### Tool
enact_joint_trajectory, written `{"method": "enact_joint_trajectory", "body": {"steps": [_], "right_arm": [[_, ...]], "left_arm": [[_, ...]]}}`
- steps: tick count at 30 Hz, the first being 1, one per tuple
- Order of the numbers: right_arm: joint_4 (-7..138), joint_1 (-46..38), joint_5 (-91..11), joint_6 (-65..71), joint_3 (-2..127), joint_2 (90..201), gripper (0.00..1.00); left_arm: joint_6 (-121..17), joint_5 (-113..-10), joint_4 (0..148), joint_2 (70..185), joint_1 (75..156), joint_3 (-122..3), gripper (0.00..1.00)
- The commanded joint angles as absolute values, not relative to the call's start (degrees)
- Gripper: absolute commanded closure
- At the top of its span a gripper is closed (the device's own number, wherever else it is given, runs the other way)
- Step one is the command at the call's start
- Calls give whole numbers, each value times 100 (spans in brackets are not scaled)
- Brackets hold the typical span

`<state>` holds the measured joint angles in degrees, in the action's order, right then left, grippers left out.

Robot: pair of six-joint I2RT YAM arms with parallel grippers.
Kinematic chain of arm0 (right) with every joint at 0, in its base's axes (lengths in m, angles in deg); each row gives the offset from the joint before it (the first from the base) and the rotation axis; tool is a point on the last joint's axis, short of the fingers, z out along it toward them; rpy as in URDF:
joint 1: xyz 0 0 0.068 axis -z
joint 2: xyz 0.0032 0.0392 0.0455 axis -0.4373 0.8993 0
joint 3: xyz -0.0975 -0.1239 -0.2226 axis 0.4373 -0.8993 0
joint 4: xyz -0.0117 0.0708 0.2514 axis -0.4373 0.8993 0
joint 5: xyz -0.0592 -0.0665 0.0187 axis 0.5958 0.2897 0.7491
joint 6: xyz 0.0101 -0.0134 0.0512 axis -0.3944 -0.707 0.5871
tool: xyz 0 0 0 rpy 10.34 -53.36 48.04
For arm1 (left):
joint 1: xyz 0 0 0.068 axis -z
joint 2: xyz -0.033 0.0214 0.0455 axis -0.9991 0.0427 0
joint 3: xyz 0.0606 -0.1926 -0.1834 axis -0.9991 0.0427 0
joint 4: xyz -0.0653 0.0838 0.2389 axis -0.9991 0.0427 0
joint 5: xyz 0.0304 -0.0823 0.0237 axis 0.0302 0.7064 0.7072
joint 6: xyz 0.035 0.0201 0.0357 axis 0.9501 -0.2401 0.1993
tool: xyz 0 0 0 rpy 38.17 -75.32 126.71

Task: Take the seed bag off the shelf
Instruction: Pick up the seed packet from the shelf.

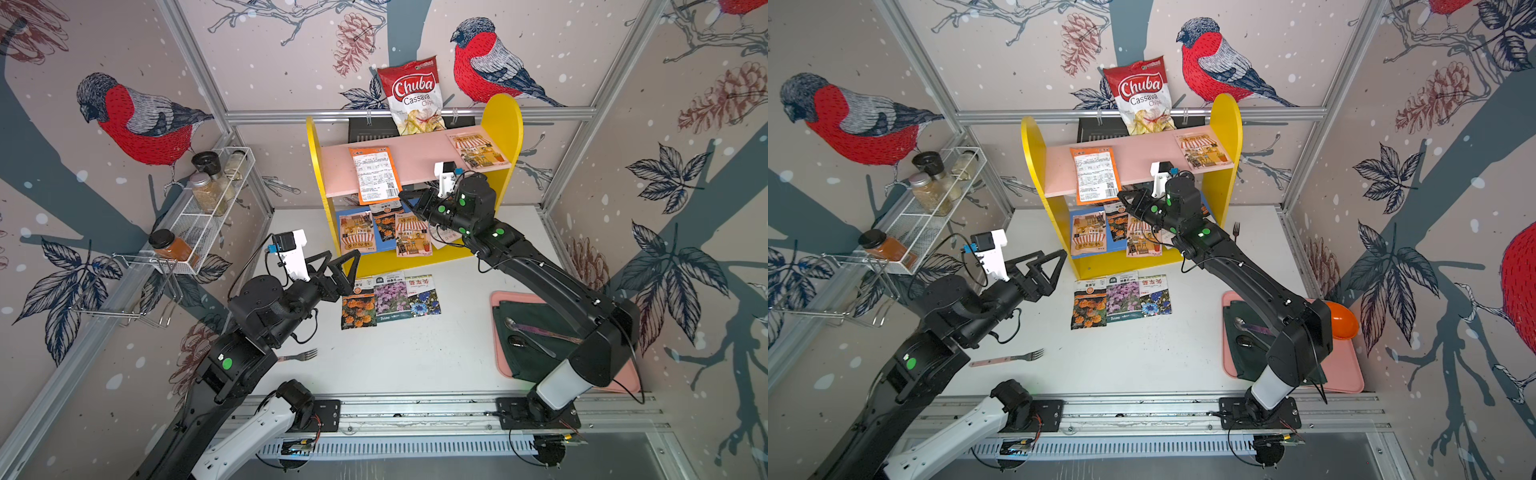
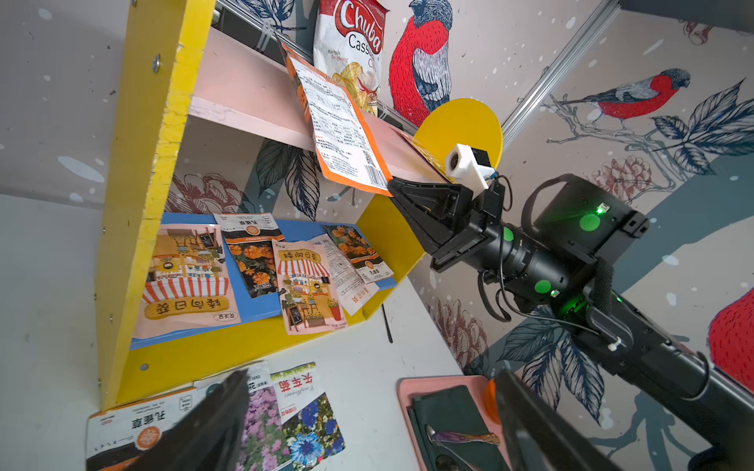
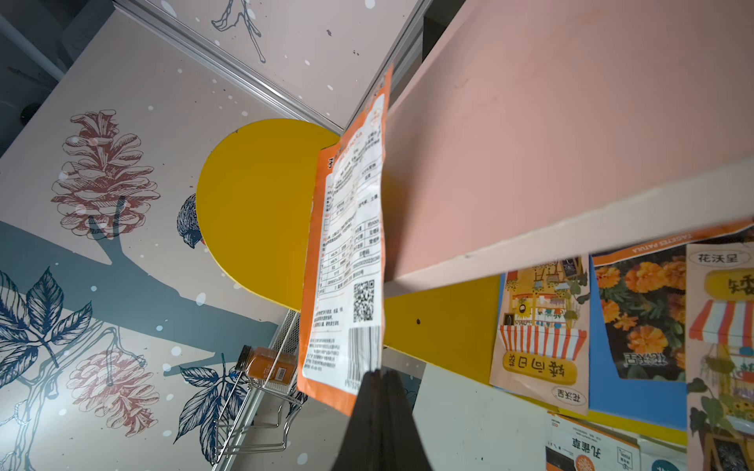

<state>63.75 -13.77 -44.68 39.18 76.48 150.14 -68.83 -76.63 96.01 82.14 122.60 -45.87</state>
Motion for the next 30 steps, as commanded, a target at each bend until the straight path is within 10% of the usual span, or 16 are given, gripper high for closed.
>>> {"method": "enact_joint_trajectory", "body": {"steps": [1, 15, 30], "right_arm": [[6055, -1358, -4623, 3814, 7598, 14921, 100], [5963, -1343, -4901, 3728, 7565, 14885, 100], [5959, -1362, -5166, 3637, 7565, 14866, 100]], "left_arm": [[-7284, -7604, 8603, 8303, 12227, -4530, 10], [-8549, -4503, 7274, 9402, 10141, -4397, 11], [-9064, -3689, 6380, 10190, 9628, -4397, 15]]}}
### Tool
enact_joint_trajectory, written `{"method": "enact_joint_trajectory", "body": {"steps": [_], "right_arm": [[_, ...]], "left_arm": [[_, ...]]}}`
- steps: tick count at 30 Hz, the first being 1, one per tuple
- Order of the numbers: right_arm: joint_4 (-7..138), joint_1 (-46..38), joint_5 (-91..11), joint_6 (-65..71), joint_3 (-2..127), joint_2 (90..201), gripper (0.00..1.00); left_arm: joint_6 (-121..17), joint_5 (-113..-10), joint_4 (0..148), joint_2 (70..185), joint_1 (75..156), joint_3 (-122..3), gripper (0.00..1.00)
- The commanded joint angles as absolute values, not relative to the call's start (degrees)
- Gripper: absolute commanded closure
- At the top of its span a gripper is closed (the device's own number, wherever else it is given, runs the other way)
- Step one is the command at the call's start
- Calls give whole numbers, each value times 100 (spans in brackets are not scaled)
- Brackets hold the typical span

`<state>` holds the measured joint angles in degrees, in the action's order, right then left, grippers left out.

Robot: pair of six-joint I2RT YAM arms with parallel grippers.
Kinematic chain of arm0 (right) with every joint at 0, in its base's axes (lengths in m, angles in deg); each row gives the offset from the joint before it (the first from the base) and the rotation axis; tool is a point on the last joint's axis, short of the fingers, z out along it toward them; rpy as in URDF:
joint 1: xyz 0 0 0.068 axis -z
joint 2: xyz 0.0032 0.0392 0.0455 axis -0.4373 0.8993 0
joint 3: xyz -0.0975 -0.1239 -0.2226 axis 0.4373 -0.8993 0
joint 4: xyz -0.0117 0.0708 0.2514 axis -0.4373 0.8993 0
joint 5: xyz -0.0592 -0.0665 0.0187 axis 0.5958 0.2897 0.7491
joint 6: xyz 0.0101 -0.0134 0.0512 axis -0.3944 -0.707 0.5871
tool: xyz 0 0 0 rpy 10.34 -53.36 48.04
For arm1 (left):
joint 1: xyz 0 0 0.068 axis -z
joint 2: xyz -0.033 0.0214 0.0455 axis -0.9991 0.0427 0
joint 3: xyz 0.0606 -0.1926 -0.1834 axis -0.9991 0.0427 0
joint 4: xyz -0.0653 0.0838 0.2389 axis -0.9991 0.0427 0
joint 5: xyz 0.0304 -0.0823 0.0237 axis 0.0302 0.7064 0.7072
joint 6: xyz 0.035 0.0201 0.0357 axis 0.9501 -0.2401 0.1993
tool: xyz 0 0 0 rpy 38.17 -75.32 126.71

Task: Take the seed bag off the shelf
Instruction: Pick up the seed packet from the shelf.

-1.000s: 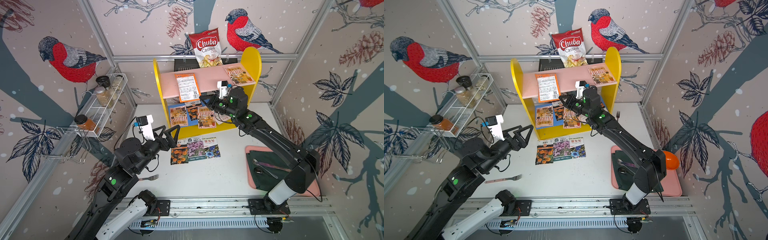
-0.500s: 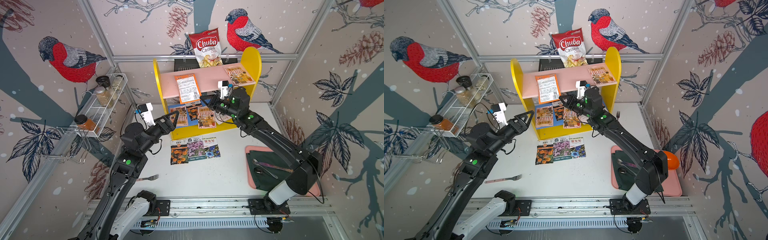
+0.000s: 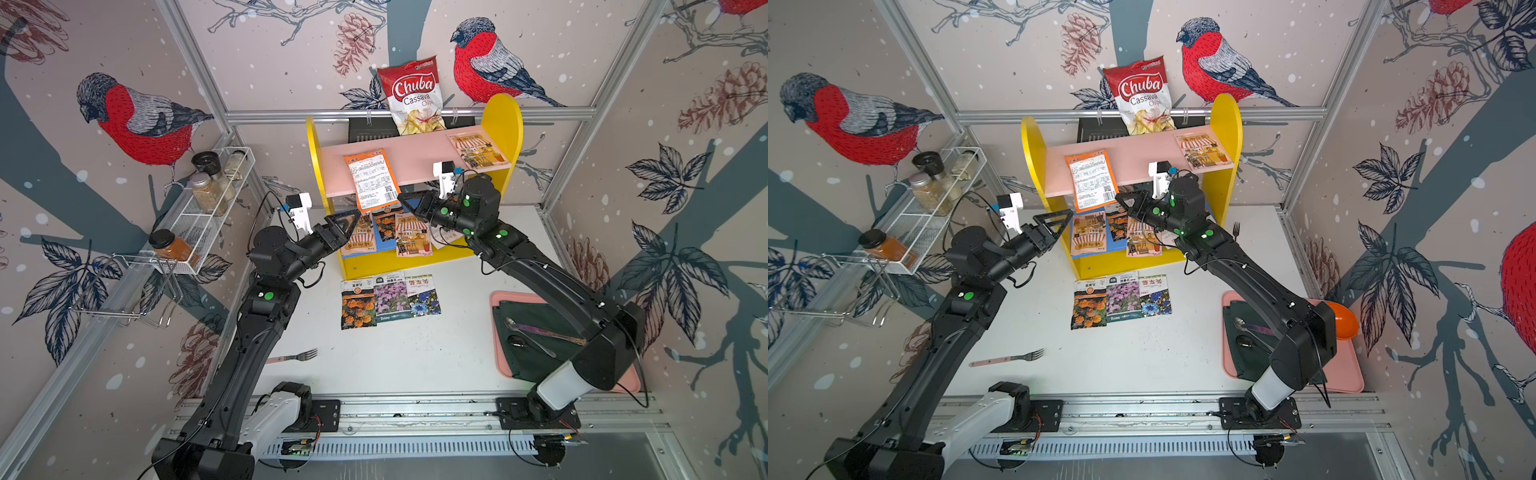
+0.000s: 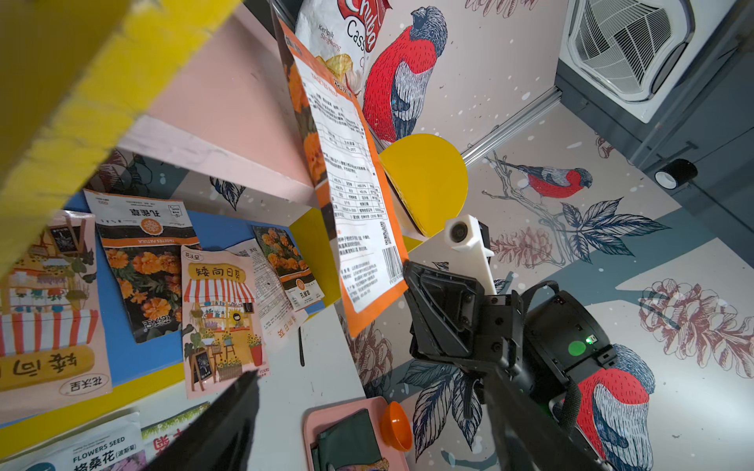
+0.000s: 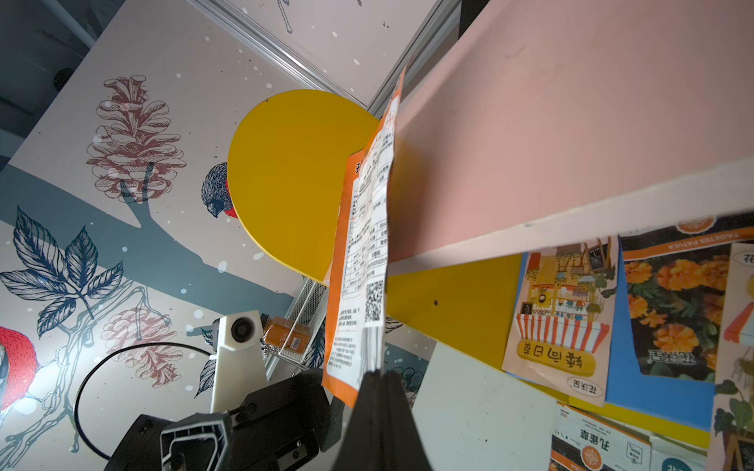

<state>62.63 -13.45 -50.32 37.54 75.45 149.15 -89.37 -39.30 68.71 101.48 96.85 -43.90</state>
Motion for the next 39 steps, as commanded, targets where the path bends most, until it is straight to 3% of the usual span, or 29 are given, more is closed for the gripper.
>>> {"method": "enact_joint_trajectory", "body": {"steps": [1, 8, 21, 39], "right_arm": [[5961, -1370, -5183, 3629, 7564, 14864, 100], [5901, -1439, -5223, 3621, 7512, 14831, 100], [5750, -1485, -5221, 3666, 7348, 14726, 100], [5610, -1520, -5292, 3735, 7326, 14818, 100]], "left_arm": [[-9068, -3686, 6337, 10206, 9609, -4397, 15], [-9221, -3639, 6027, 10427, 9555, -4407, 20], [-9459, -3608, 5602, 10751, 9547, -4424, 42], [-9762, -3401, 5083, 11090, 9554, -4406, 61]]}}
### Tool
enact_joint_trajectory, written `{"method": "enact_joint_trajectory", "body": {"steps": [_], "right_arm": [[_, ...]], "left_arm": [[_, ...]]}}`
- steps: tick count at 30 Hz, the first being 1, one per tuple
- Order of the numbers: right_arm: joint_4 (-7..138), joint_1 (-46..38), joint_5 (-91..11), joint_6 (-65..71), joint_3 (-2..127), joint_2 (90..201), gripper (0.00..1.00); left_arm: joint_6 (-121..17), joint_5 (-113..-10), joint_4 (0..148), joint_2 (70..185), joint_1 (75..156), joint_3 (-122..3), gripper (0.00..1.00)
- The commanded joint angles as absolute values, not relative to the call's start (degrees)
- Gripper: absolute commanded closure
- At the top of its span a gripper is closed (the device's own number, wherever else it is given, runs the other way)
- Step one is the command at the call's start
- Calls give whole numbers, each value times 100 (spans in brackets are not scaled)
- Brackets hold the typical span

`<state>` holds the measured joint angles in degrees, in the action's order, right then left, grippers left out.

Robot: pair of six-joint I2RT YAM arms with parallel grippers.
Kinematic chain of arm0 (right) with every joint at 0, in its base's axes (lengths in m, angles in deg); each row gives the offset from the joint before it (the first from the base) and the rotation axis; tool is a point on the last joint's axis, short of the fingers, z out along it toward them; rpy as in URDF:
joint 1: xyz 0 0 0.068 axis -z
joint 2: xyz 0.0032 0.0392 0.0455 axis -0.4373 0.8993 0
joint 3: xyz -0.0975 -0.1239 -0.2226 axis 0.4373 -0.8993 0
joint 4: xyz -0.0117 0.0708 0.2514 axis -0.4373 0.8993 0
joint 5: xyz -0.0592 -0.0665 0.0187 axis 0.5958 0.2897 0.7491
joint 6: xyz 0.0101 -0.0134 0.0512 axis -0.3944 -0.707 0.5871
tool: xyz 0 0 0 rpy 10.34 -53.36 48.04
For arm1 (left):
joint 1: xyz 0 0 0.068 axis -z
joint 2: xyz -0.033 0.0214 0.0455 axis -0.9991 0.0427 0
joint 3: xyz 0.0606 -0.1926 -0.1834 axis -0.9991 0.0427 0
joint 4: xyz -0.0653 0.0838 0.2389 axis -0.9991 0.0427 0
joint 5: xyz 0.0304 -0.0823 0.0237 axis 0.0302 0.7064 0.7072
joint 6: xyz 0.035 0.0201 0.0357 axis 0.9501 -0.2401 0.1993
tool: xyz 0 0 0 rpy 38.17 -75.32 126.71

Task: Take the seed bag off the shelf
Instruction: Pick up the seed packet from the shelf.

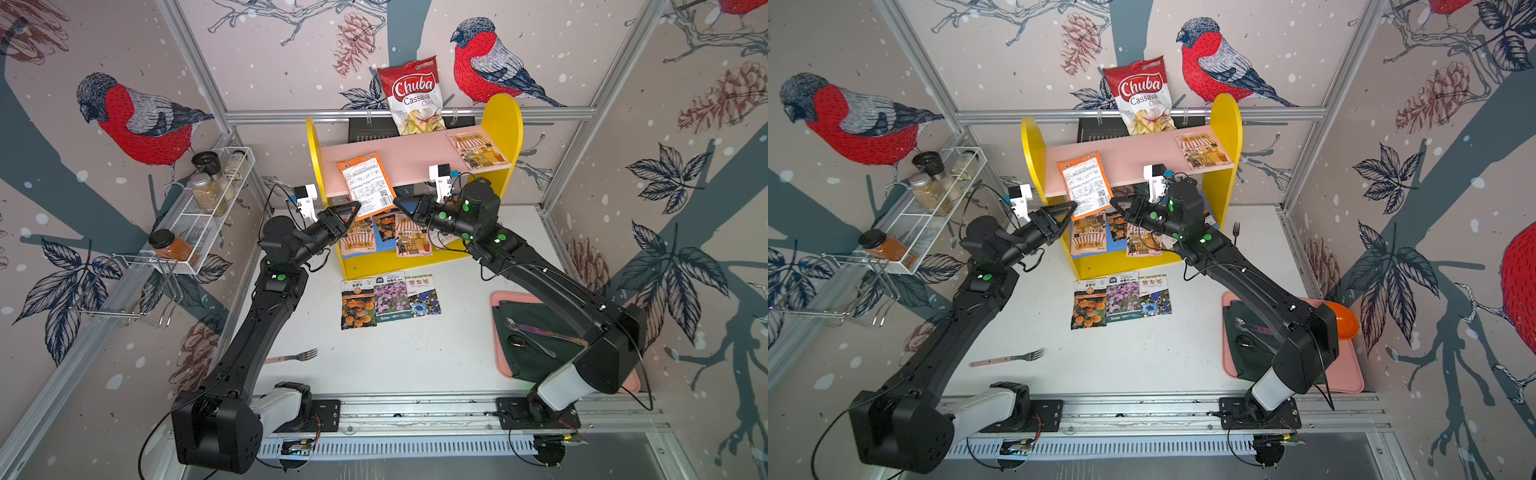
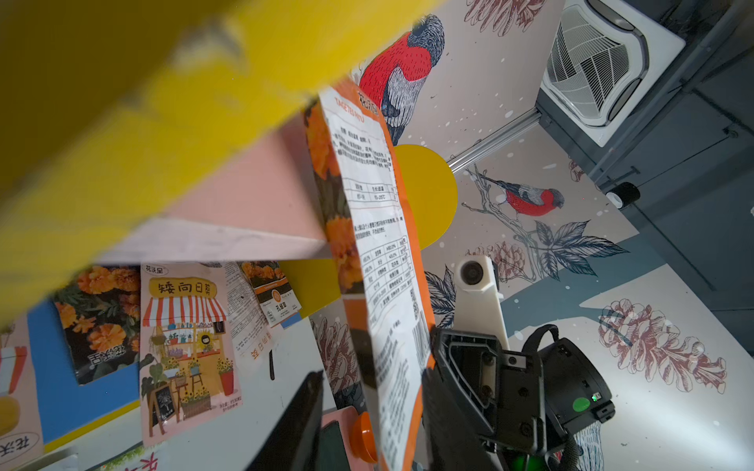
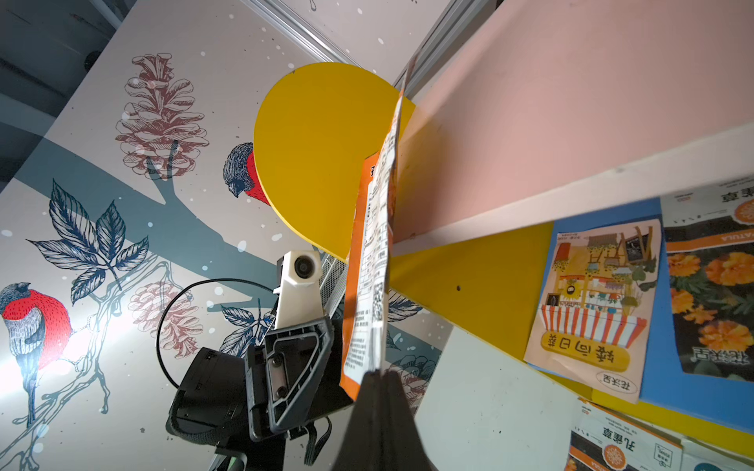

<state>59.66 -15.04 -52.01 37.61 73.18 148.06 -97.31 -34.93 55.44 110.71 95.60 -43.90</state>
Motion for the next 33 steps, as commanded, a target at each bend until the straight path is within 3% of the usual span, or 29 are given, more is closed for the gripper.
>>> {"method": "enact_joint_trajectory", "body": {"steps": [1, 8, 16, 20, 26, 33], "right_arm": [[5602, -1529, -5292, 3735, 7326, 14820, 100], [5570, -1554, -5285, 3743, 7322, 14851, 100], [5570, -1560, -5283, 3728, 7291, 14847, 100], [5516, -1560, -5262, 3739, 7224, 14812, 100], [5454, -1546, -5256, 3750, 7102, 14743, 71], [5360, -1540, -5326, 3761, 7003, 14643, 28]], "left_arm": [[-9761, -3392, 5087, 11097, 9555, -4406, 63], [-9763, -3348, 5065, 11173, 9555, -4431, 75], [-9754, -3364, 5056, 11162, 9555, -4436, 100], [-9738, -3364, 5069, 11149, 9555, -4441, 100], [-9686, -3353, 5135, 11070, 9553, -4459, 100], [-9683, -3327, 5210, 10977, 9555, -4454, 100]]}}
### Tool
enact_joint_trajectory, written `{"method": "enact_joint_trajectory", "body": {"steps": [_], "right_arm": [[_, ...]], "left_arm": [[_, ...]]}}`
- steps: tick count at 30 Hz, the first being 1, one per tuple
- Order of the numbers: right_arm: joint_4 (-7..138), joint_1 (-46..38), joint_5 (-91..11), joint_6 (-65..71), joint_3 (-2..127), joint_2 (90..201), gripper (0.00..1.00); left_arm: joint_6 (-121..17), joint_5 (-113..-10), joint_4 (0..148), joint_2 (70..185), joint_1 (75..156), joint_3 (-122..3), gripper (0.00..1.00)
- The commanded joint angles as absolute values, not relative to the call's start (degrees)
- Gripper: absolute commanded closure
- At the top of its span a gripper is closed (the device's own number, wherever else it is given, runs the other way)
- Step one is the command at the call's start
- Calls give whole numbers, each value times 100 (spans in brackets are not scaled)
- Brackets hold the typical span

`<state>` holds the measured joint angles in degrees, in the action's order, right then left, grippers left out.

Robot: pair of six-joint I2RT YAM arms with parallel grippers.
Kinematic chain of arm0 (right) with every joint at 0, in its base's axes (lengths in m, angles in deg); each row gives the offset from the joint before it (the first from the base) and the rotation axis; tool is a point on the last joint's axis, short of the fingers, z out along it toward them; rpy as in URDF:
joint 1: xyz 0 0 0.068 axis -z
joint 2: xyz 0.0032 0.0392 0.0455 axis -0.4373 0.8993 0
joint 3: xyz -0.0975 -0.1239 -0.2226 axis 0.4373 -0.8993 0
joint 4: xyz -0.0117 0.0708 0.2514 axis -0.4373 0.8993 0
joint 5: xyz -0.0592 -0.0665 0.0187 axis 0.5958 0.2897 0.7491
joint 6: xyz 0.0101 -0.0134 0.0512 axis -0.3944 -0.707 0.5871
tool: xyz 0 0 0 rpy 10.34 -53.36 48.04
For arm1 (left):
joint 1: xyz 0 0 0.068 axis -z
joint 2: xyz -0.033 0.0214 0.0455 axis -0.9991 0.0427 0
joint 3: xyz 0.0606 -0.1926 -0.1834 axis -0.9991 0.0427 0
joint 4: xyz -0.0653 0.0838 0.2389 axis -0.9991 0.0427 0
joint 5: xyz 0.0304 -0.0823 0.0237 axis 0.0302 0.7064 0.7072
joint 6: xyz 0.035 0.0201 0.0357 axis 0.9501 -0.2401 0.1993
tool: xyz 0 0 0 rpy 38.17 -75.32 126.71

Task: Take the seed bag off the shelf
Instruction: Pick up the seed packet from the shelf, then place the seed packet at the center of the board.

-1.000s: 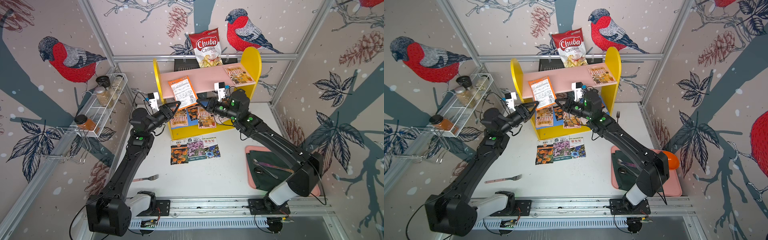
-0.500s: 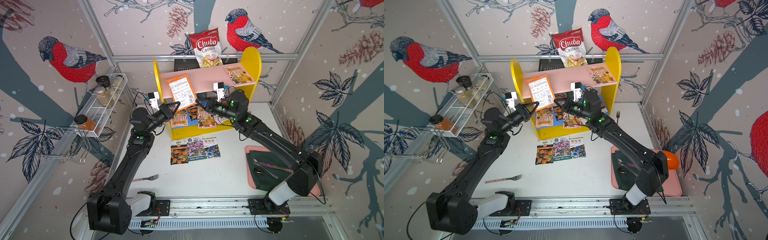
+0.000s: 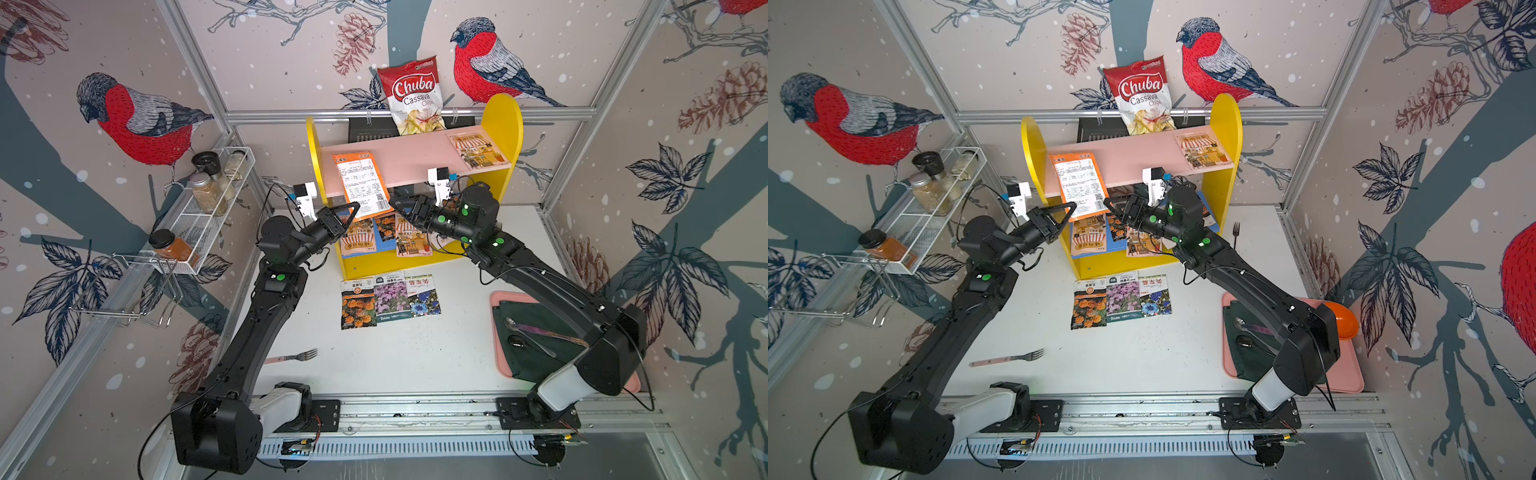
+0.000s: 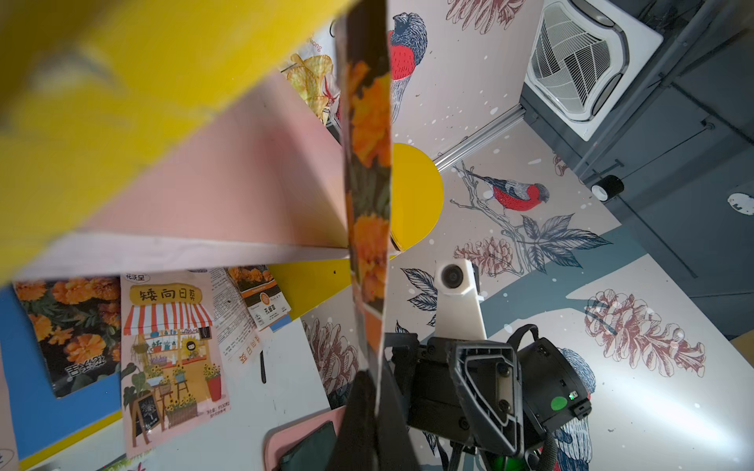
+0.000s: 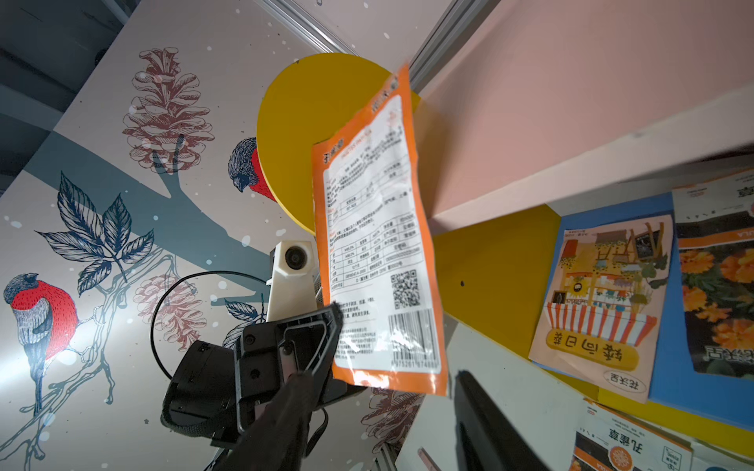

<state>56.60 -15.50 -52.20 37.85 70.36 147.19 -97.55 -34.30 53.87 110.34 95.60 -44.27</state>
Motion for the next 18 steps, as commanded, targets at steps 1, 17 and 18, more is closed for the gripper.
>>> {"method": "enact_joint_trajectory", "body": {"steps": [1, 17, 18], "right_arm": [[5334, -1544, -5344, 3753, 6971, 14613, 22], [6603, -1519, -4549, 2355, 5739, 12976, 0], [6736, -1528, -4395, 2258, 5633, 12759, 0]], "left_arm": [[-9677, -3319, 5224, 10960, 9553, -4450, 100], [-9158, -2954, 6261, 10027, 9651, -4236, 100], [-9144, -2942, 6298, 9962, 9726, -4169, 100]]}}
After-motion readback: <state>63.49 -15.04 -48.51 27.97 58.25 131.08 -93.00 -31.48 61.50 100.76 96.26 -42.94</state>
